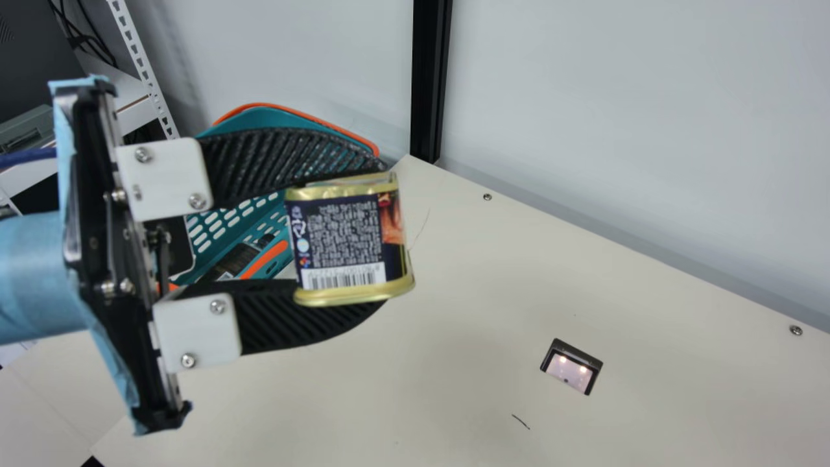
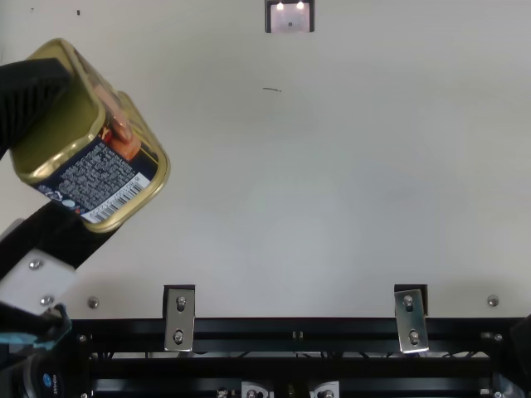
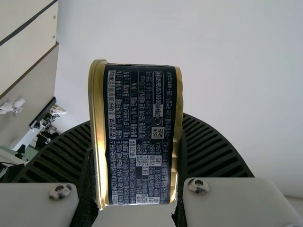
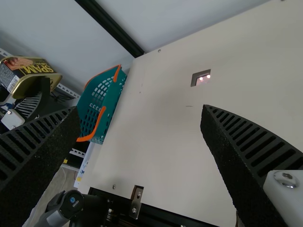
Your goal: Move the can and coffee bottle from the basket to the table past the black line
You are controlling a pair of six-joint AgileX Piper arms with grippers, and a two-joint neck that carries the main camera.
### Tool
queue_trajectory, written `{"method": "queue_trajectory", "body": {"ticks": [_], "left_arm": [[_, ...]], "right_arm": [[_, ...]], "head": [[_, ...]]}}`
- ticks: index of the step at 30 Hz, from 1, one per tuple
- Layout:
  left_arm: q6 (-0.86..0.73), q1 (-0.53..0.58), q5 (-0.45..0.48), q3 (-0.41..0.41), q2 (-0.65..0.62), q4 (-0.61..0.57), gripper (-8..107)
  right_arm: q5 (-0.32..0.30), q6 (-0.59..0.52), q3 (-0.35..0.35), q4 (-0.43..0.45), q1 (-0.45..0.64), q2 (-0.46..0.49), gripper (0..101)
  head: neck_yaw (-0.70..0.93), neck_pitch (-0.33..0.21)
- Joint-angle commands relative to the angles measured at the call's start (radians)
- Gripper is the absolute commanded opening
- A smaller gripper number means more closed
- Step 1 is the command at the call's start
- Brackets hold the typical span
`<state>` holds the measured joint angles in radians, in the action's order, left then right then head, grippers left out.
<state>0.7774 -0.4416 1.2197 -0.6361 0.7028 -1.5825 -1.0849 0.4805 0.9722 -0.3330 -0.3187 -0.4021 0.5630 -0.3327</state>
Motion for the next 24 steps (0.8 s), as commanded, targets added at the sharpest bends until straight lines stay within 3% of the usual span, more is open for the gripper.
{"method": "queue_trajectory", "body": {"ticks": [1,6,10,19,24], "left_arm": [[-0.021,-0.003,-0.013,-0.004,0.005,0.011,10],[-0.112,-0.031,-0.041,-0.053,0.074,0.070,10],[-0.203,0.012,-0.139,-0.123,0.150,0.155,10],[-0.374,0.281,-0.503,-0.287,0.345,0.449,10],[-0.410,0.459,-0.701,-0.310,0.415,0.621,10]], "right_arm": [[0.000,0.000,0.000,0.000,0.000,0.000,101],[0.000,0.000,0.000,0.000,0.000,0.000,101],[0.000,0.000,0.000,0.000,0.000,0.000,101],[0.000,0.000,0.000,0.000,0.000,0.000,101],[0.000,0.000,0.000,0.000,0.000,0.000,101]], "head": [[-0.001,-0.029],[-0.001,-0.029],[-0.001,-0.029],[-0.001,-0.029],[-0.001,-0.029]]}}
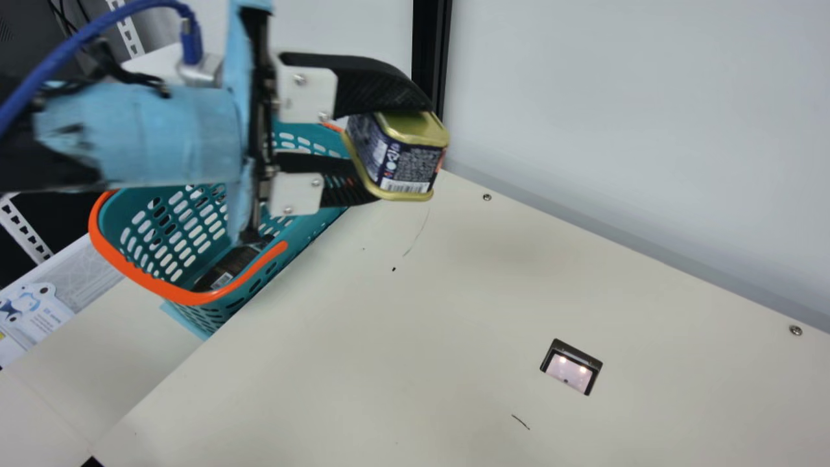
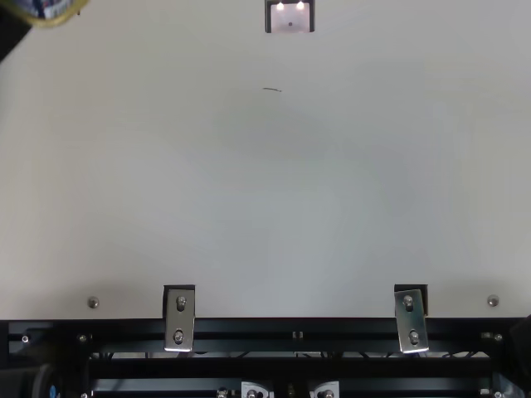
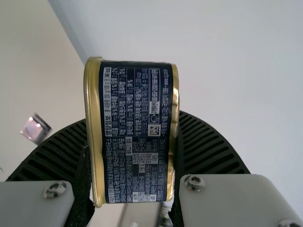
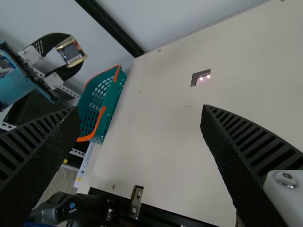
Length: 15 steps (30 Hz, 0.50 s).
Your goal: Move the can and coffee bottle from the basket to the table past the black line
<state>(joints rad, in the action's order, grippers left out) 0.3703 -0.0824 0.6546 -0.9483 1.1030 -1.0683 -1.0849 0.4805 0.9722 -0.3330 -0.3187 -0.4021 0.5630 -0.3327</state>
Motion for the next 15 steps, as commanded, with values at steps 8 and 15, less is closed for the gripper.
{"method": "queue_trajectory", "body": {"ticks": [8,15], "left_arm": [[-0.061,0.342,-0.431,0.136,0.009,0.305,10],[-0.138,0.541,-0.725,0.313,-0.040,0.351,10]], "right_arm": [[0.000,0.000,0.000,0.000,0.000,0.000,101],[0.000,0.000,0.000,0.000,0.000,0.000,101]], "head": [[-0.001,-0.029],[-0.001,-0.029]]}}
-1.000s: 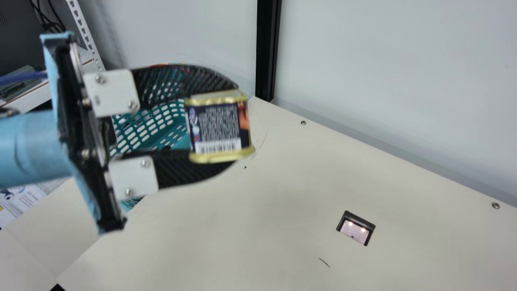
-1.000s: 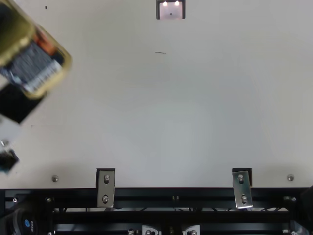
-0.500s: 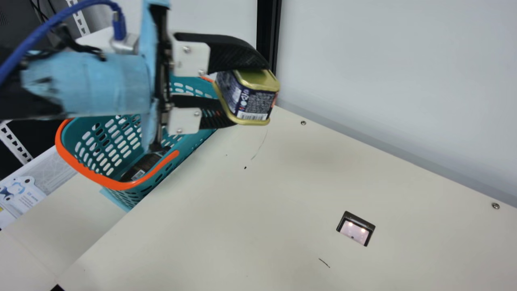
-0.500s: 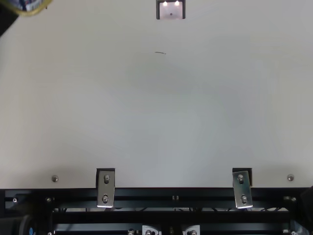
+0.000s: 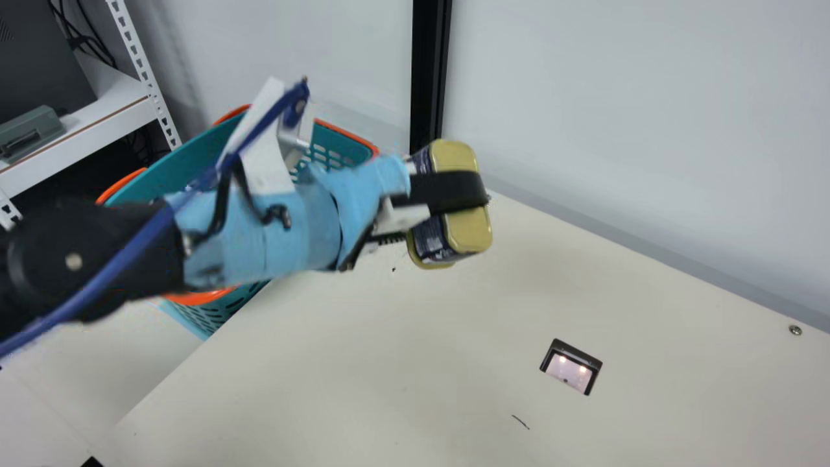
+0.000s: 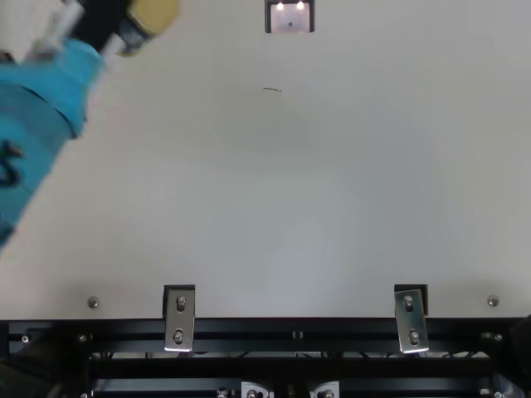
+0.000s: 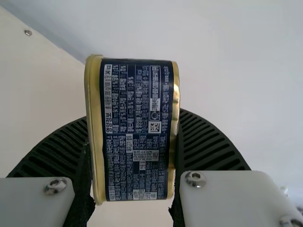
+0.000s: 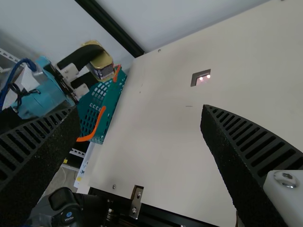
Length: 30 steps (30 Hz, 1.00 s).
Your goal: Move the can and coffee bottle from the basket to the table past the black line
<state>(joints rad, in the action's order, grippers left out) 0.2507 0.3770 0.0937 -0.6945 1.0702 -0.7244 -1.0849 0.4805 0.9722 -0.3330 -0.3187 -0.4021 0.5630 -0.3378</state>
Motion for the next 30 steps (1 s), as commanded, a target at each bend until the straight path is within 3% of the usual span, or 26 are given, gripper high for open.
{"method": "queue_trajectory", "body": {"ticks": [1,2,5,9,18,30], "left_arm": [[-0.031,0.110,-0.210,0.085,-0.013,0.013,10],[-0.011,0.029,-0.043,0.025,-0.008,0.005,10],[-0.030,0.096,-0.149,0.078,-0.014,0.008,10],[-0.030,0.110,-0.216,0.083,-0.014,0.006,10],[-0.030,0.110,-0.213,0.083,-0.014,0.006,10],[-0.030,0.110,-0.213,0.083,-0.014,0.006,10]], "right_arm": [[0.000,0.000,0.000,0.000,0.000,0.000,101],[0.000,0.000,0.000,0.000,0.000,0.000,101],[0.000,0.000,0.000,0.000,0.000,0.000,101],[0.000,0.000,0.000,0.000,0.000,0.000,101],[0.000,0.000,0.000,0.000,0.000,0.000,101],[0.000,0.000,0.000,0.000,0.000,0.000,101]], "head": [[-0.001,-0.024],[-0.001,-0.024],[-0.001,-0.024],[-0.001,-0.024],[-0.020,-0.021],[-0.300,-0.007]]}}
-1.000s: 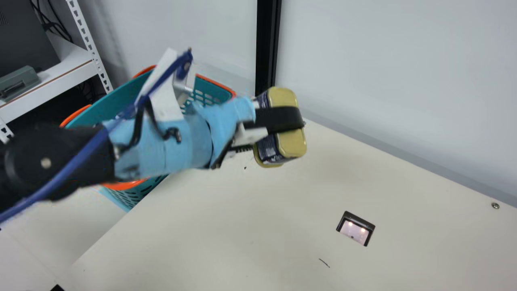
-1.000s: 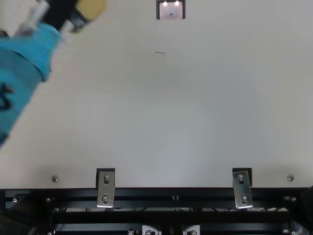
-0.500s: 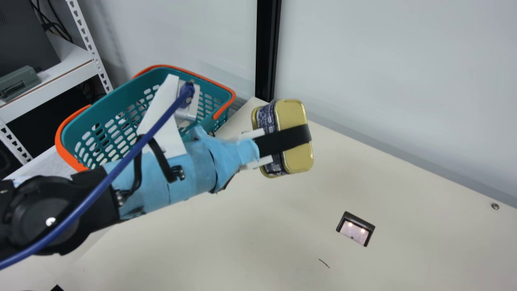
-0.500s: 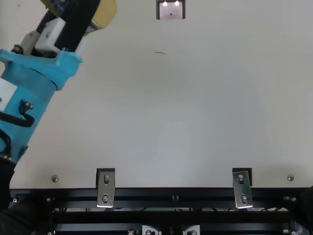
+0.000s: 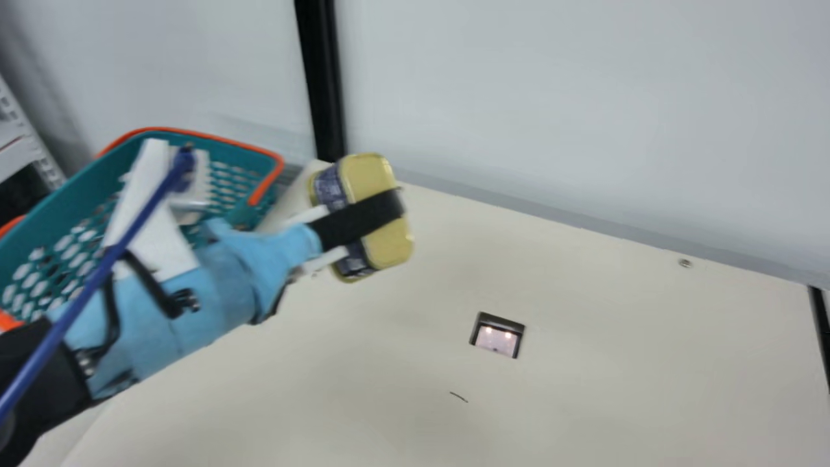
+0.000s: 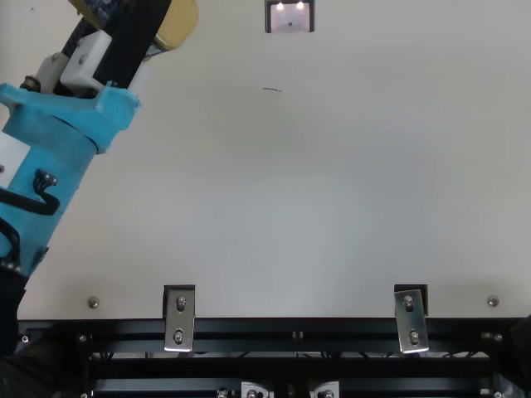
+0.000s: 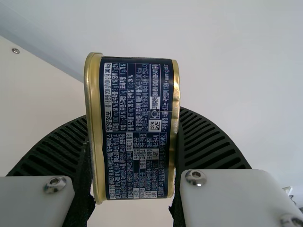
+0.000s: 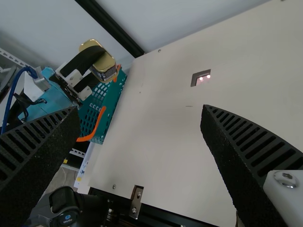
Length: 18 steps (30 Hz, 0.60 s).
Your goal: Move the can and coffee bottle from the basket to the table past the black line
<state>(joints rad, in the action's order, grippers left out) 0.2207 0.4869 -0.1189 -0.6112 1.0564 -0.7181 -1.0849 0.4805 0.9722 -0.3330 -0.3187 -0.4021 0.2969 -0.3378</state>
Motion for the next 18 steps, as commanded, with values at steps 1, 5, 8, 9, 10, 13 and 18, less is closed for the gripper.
{"method": "queue_trajectory", "body": {"ticks": [1,5,8,9,10,13,18], "left_arm": [[0.000,0.000,0.000,0.000,0.000,0.000,10],[0.000,0.000,0.000,0.000,0.000,0.000,10],[0.000,0.000,0.000,0.000,0.000,0.000,10],[0.000,0.000,0.000,0.000,0.000,0.000,10],[0.000,0.000,0.000,0.000,0.000,0.000,10],[0.000,0.000,0.000,0.000,0.000,0.000,10],[0.000,0.000,0.000,0.000,0.000,0.000,10]], "right_arm": [[0.000,0.000,0.000,0.000,0.000,0.000,101],[0.000,0.000,0.000,0.000,0.000,0.000,101],[0.000,0.000,0.000,0.000,0.000,0.000,101],[0.000,0.000,0.000,0.000,0.000,0.000,101],[0.000,0.000,0.000,0.000,0.000,0.000,101],[0.000,0.000,0.000,0.000,0.000,0.000,101],[0.000,0.000,0.000,0.000,0.000,0.000,101]], "head": [[-0.058,-0.006],[-0.162,-0.010],[-0.232,-0.012],[-0.251,-0.010],[-0.269,-0.006],[-0.316,0.014],[-0.329,0.024]]}}
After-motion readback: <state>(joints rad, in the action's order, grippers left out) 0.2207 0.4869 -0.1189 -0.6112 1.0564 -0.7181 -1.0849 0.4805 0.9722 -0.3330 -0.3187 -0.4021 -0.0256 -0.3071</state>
